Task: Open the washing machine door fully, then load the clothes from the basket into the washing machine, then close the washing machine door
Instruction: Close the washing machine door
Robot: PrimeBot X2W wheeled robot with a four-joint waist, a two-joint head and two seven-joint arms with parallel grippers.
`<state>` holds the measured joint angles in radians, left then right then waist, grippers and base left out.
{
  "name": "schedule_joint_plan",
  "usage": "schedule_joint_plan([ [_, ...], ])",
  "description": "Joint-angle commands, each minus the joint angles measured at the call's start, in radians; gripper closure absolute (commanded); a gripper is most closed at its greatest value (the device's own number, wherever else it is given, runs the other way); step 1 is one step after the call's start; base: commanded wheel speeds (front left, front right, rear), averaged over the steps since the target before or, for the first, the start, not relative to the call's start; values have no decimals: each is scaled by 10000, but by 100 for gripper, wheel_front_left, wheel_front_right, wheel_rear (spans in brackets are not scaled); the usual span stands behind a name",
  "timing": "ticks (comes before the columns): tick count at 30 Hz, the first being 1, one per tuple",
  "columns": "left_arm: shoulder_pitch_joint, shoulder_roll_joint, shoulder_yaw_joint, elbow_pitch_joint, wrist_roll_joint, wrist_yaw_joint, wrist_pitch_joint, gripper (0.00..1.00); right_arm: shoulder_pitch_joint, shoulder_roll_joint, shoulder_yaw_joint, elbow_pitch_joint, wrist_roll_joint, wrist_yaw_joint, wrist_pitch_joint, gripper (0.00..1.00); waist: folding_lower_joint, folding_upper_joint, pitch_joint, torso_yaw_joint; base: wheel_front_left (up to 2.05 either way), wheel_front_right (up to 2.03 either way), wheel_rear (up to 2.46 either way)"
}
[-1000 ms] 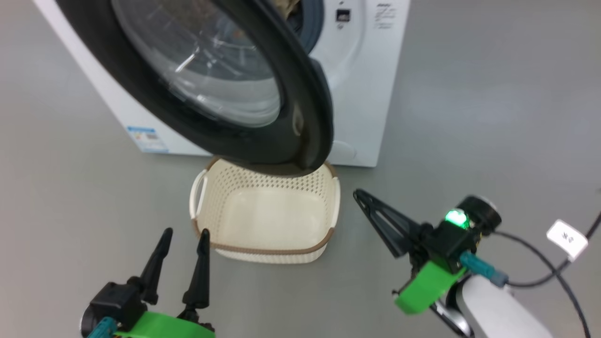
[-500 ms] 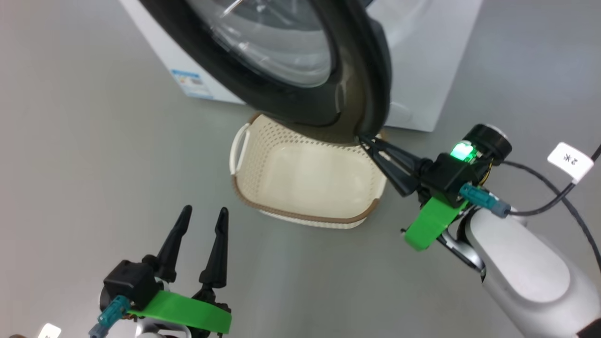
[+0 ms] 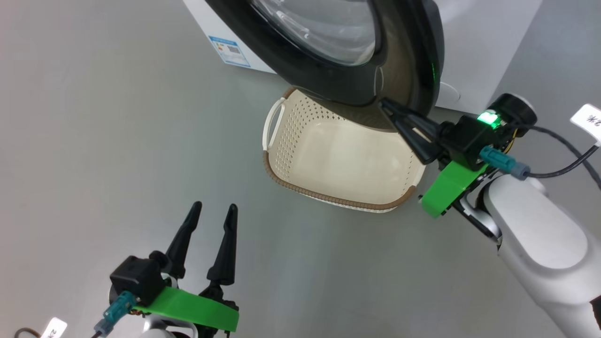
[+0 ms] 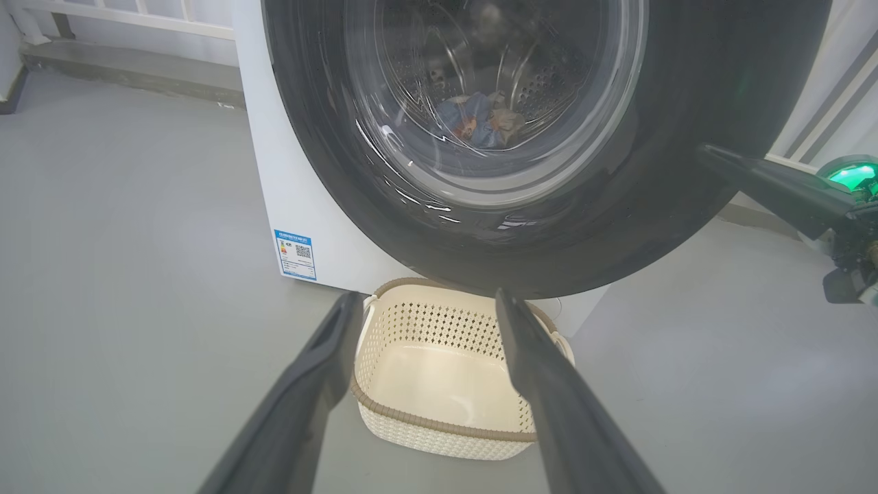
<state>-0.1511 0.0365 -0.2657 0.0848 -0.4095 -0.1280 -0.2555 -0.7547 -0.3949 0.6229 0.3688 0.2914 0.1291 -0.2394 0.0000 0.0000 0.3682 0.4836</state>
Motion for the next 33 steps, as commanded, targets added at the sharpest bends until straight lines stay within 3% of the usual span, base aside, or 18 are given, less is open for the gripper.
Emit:
schedule_joint_plan([
  [1,-268,138,268,-220,-62,-27,-63,0,-36,97,2,-165,13,16,-87,100,0,0,102,94,0,0,0],
  [18,-622,138,5,-404,-334,-27,-63,0,-955,421,-2051,757,-1011,16,116,100,0,0,823,221,0,0,0],
  [33,-1109,137,-361,-482,-913,42,-63,0,-3298,-228,-2457,1401,-1826,16,799,100,0,0,1806,590,0,0,0],
])
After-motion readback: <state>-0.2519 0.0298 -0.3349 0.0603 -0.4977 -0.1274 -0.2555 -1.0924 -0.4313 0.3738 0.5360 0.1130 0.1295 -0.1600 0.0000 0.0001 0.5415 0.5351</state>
